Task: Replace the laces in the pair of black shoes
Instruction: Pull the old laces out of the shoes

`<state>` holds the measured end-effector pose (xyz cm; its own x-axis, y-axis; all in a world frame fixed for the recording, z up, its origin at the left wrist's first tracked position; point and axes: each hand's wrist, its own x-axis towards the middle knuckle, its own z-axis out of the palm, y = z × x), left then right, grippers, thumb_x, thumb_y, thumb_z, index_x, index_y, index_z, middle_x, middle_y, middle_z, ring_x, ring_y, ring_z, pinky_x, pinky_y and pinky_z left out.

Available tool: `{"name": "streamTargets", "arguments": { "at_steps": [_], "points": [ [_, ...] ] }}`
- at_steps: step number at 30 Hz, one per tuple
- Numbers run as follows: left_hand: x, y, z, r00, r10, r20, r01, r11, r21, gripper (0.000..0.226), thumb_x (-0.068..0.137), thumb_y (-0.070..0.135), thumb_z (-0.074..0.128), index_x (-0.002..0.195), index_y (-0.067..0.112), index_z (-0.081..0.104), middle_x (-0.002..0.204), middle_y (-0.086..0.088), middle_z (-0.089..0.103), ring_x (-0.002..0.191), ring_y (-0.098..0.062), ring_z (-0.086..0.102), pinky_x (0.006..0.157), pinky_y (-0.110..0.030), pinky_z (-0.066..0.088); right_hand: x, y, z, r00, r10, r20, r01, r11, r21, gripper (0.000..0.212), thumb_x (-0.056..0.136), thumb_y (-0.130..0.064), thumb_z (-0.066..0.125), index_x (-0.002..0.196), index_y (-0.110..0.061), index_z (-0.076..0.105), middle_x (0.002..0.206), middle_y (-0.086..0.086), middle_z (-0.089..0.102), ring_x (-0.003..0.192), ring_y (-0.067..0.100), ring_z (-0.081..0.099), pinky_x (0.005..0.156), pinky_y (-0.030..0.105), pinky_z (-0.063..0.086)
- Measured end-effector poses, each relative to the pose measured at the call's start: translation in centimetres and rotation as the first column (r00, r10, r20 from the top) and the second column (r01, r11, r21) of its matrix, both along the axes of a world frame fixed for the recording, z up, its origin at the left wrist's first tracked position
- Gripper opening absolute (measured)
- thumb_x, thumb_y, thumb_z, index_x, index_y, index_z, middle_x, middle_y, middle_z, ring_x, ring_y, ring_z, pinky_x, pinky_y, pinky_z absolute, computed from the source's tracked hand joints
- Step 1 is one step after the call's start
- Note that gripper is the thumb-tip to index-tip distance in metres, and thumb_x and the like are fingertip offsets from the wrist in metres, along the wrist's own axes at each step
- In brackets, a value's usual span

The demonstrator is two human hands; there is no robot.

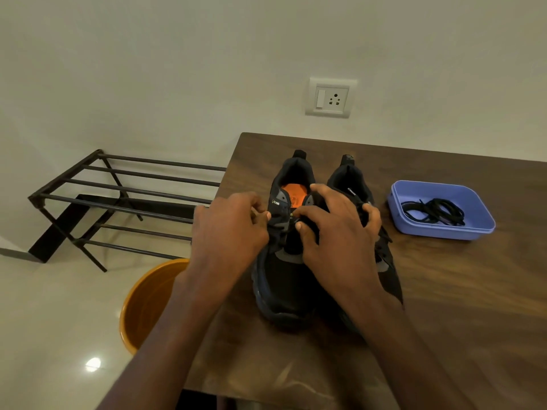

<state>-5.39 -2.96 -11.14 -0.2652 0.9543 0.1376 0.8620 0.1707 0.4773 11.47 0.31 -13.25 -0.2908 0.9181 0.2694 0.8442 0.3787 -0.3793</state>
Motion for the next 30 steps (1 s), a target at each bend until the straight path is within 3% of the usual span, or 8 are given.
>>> {"name": "streamTargets", "arguments": {
  "at_steps": [4,7,11,14,19,23,28,30],
  "points": [
    [0.6,-0.2,0.5,0.972,0.067,-0.225,-0.074,0.997,-0.023,0.049,0.09,0.05,0.072,0.133,0.033,0.054,0.135,0.0,0.046,0.114,-0.019,0.052,0.106,-0.051,0.034,-1.1,-0.4,0.4,0.997,0.011,0.074,-0.006,0.997,-0.071,0.022,0.1,-0.038,0.059,0.12,-0.038,0.069,0.165,-0.009,0.029,0.154,0.016,0.022,0.121,0.06,-0.002],
    [0.7,0.0,0.2,0.949,0.069,-0.307,-0.084,0.996,-0.036,0.081,0.079,0.054,0.082,0.146,0.037,0.038,0.158,-0.003,0.012,0.144,-0.031,0.022,0.114,-0.058,0.025,-1.3,0.0,0.3,0.999,-0.018,0.05,0.021,0.997,-0.068,0.02,0.099,-0.038,0.062,0.117,-0.035,0.071,0.163,-0.008,0.033,0.152,0.016,0.025,0.121,0.057,-0.001],
    [0.4,0.8,-0.7,0.978,-0.192,-0.087,0.182,0.977,-0.108,0.099,0.079,0.042,0.086,0.155,0.052,0.024,0.169,0.014,-0.006,0.156,-0.022,0.0,0.121,-0.065,0.01,-1.6,0.1,0.1,1.0,-0.011,-0.001,0.011,0.999,-0.034,0.02,0.094,-0.032,0.067,0.112,-0.028,0.073,0.157,-0.005,0.041,0.147,0.016,0.033,0.122,0.057,0.01],
    [0.1,1.1,-1.6,0.941,-0.336,0.043,0.337,0.914,-0.226,0.098,0.085,0.039,0.081,0.158,0.055,0.017,0.171,0.018,-0.007,0.158,-0.017,0.005,0.123,-0.063,0.001,-1.5,0.1,-0.5,0.997,0.003,-0.075,-0.001,1.0,0.028,0.015,0.094,-0.026,0.066,0.106,-0.025,0.074,0.15,-0.005,0.049,0.141,0.014,0.041,0.121,0.056,0.018],
    [-0.5,1.6,-2.5,0.912,-0.352,0.213,0.378,0.92,-0.099,0.093,0.071,0.044,0.09,0.148,0.042,0.039,0.172,0.016,0.005,0.153,-0.018,0.028,0.122,-0.048,0.031,-0.2,-0.1,-1.1,0.959,-0.074,-0.275,0.109,0.987,0.115,0.003,0.086,-0.027,0.072,0.084,-0.027,0.07,0.128,-0.01,0.054,0.119,0.006,0.051,0.114,0.043,0.028],
    [-0.6,1.8,-2.9,0.908,-0.351,0.231,0.374,0.925,-0.067,0.094,0.07,0.043,0.092,0.146,0.043,0.038,0.172,0.02,0.007,0.149,-0.015,0.033,0.11,-0.033,0.031,0.1,-0.1,-0.6,0.977,-0.093,-0.191,0.128,0.975,0.184,0.022,0.091,-0.024,0.066,0.113,-0.027,0.068,0.153,-0.006,0.044,0.143,0.016,0.038,0.117,0.052,0.027],
    [-0.8,1.7,-3.3,0.897,-0.377,0.23,0.382,0.924,0.026,0.102,0.077,0.033,0.09,0.156,0.036,0.027,0.166,0.011,0.025,0.142,-0.015,0.046,0.114,-0.042,0.046,-2.0,0.5,-0.6,1.0,0.005,-0.014,-0.004,0.994,0.113,0.036,0.095,-0.026,0.064,0.131,-0.033,0.062,0.168,-0.014,0.02,0.156,0.015,0.016,0.123,0.061,0.008],
    [-1.0,1.7,-3.4,0.884,-0.38,0.271,0.383,0.923,0.044,0.103,0.076,0.029,0.091,0.156,0.034,0.026,0.162,0.009,0.032,0.138,-0.016,0.051,0.111,-0.043,0.05,-2.0,0.6,-0.9,1.0,0.007,-0.001,-0.007,0.995,0.095,0.031,0.094,-0.03,0.067,0.125,-0.034,0.066,0.168,-0.014,0.022,0.156,0.014,0.017,0.123,0.06,0.006]
  ]
}}
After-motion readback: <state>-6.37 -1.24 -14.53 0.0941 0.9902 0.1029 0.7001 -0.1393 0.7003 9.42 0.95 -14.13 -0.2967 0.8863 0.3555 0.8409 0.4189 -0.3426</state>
